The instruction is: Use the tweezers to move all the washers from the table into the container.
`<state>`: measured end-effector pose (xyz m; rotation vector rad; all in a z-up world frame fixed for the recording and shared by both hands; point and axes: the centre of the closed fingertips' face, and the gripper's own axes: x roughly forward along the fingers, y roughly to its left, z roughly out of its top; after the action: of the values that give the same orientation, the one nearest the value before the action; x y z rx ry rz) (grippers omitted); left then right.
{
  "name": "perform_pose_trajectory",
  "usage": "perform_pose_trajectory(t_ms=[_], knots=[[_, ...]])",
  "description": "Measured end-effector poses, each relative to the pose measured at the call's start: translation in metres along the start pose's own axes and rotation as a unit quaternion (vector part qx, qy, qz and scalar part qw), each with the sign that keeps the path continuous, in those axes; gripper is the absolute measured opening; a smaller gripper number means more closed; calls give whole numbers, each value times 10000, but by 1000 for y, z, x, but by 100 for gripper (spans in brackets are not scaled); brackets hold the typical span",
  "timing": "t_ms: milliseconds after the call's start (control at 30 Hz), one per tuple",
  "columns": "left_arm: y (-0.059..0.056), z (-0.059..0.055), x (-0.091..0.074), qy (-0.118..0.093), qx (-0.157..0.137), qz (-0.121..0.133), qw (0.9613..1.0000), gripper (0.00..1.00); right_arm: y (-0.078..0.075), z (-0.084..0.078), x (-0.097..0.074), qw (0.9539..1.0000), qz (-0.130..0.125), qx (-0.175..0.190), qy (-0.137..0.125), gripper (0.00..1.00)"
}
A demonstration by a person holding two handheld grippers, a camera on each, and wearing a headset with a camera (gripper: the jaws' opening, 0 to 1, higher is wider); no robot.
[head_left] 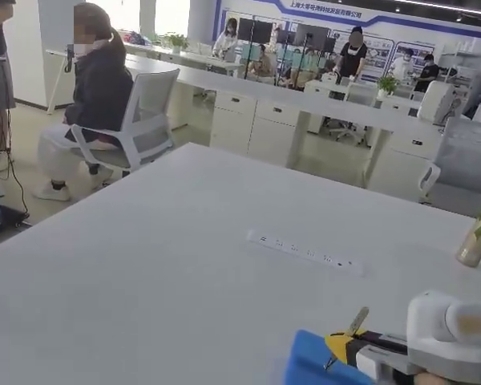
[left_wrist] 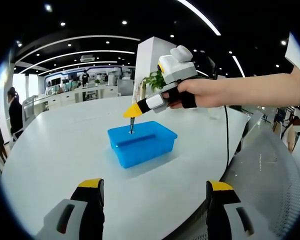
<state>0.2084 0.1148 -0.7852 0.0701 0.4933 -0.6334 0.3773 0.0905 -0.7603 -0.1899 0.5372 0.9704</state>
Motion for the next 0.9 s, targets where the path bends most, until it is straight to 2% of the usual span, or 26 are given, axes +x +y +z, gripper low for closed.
perform_pose_trajectory(t_ms=[267,633,900], knots=[[0,-1,0,38,6,-17,10000,83,-7,-21,14,9997,-78,-24,241,3],[-1,-2,1,76,23,-33,10000,82,-9,-42,16,9993,-95,-73,346,3],[-1,-3,0,98,31,-39,9999,82,3,-46,12,9992,-94,-73,383,3]])
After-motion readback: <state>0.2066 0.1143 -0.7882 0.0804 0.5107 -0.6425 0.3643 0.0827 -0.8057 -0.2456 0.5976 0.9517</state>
